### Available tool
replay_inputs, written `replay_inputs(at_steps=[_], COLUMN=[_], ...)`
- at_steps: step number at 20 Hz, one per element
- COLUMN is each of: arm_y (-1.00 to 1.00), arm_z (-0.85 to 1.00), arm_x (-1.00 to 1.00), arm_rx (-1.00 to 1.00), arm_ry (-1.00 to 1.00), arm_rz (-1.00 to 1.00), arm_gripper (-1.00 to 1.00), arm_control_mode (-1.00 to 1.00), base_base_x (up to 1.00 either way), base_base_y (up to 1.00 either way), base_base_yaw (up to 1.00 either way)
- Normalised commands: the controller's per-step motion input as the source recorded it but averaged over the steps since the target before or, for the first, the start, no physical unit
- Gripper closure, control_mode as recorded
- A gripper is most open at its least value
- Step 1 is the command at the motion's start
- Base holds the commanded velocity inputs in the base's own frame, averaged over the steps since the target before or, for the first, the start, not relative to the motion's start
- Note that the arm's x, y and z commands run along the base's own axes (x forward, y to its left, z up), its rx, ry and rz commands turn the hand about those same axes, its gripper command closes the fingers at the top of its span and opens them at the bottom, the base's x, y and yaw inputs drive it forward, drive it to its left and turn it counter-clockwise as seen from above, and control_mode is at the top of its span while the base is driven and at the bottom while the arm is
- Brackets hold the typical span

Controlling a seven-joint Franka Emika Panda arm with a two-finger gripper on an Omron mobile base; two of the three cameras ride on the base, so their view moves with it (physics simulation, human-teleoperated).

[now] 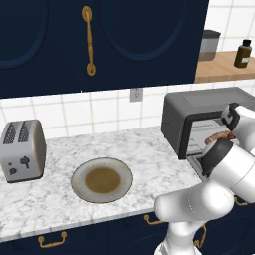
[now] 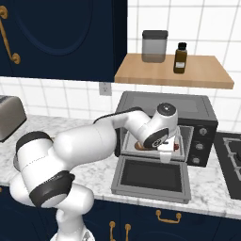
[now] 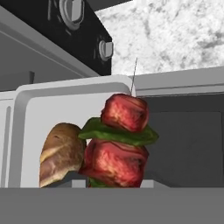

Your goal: Pick up the kebab skewer and baguette bread, and place them inside the toaster oven. Close the toaster oven door and start by setting the timer.

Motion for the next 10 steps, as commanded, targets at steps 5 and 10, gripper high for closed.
replay_inputs(at_steps=[5, 10], arm_y=[0.07, 0.00], arm_z=[0.00, 0.00], arm_x=[0.04, 0.00], arm_rx=[0.00, 0.00], arm_ry=[0.01, 0.00], arm_rz=[0.00, 0.00], arm_gripper=[-1.00, -1.00], arm_control_mode=[-1.00, -1.00], base_base_x=[0.00, 0.00], base_base_y=[0.00, 0.00], base_base_yaw=[0.00, 0.00])
